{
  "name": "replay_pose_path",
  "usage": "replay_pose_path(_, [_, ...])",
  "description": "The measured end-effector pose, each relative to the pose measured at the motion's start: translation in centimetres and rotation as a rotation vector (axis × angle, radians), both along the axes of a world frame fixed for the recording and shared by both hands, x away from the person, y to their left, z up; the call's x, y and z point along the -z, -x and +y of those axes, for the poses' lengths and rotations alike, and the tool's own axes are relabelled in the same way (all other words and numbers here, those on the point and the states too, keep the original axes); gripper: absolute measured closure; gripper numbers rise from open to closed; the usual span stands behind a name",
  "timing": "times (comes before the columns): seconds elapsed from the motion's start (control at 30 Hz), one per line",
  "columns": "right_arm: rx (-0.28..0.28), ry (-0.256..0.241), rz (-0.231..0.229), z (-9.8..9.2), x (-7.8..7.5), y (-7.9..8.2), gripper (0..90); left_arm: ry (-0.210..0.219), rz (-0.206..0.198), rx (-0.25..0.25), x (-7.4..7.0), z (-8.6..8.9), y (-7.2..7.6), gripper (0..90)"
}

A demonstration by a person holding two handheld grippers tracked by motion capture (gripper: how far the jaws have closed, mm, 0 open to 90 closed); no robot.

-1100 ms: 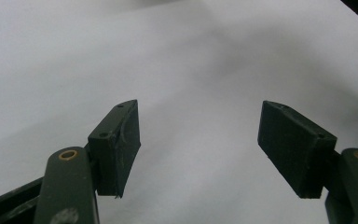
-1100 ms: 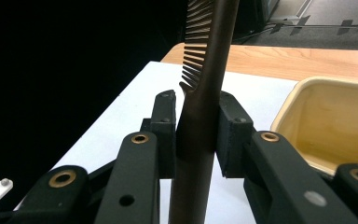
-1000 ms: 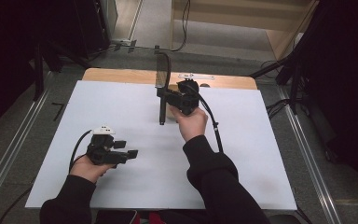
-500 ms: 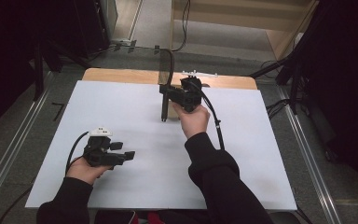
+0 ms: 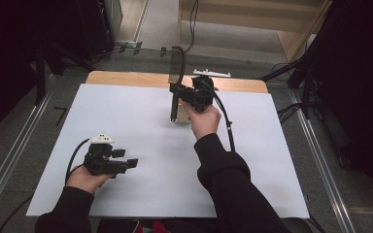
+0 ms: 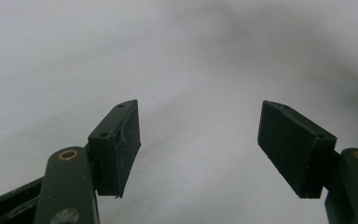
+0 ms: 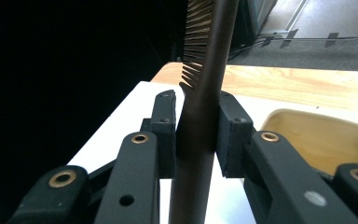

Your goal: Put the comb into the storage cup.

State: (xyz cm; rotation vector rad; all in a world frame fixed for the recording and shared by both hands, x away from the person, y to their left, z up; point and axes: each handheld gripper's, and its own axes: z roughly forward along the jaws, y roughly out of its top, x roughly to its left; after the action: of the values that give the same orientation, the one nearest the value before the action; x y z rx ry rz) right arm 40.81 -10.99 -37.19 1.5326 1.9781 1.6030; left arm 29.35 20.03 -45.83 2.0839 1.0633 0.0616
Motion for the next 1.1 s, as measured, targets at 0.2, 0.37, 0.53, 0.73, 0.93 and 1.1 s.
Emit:
replay_pose_path(0.2, [0.016,0.002,-0.003,-0.4,-0.3,-0.6,70.4,0.001,0.002,0.0,0.0,0.2,0.0,30.3])
replay_pose_path(0.37, [0.024,0.009,-0.01,-0.5,-0.4,-1.0,70.4,0.005,0.003,0.001,0.0,0.2,-0.1,30.2])
replay_pose_path(0.53, [0.029,0.013,-0.009,-0.6,-0.4,-1.5,70.4,0.0,0.004,0.006,0.1,0.3,-0.2,30.3])
replay_pose_path(0.73, [0.039,0.019,-0.02,-0.6,-0.7,-2.2,70.3,0.001,0.006,0.008,0.1,0.3,-0.2,30.3])
replay_pose_path(0.93, [0.047,0.017,-0.02,-0.9,-1.1,-2.8,70.3,0.0,0.008,0.01,0.1,0.4,-0.3,30.3])
replay_pose_path(1.1, [0.063,0.029,-0.036,-1.3,-1.3,-3.4,70.3,-0.001,0.015,0.016,0.2,0.4,-0.3,30.3])
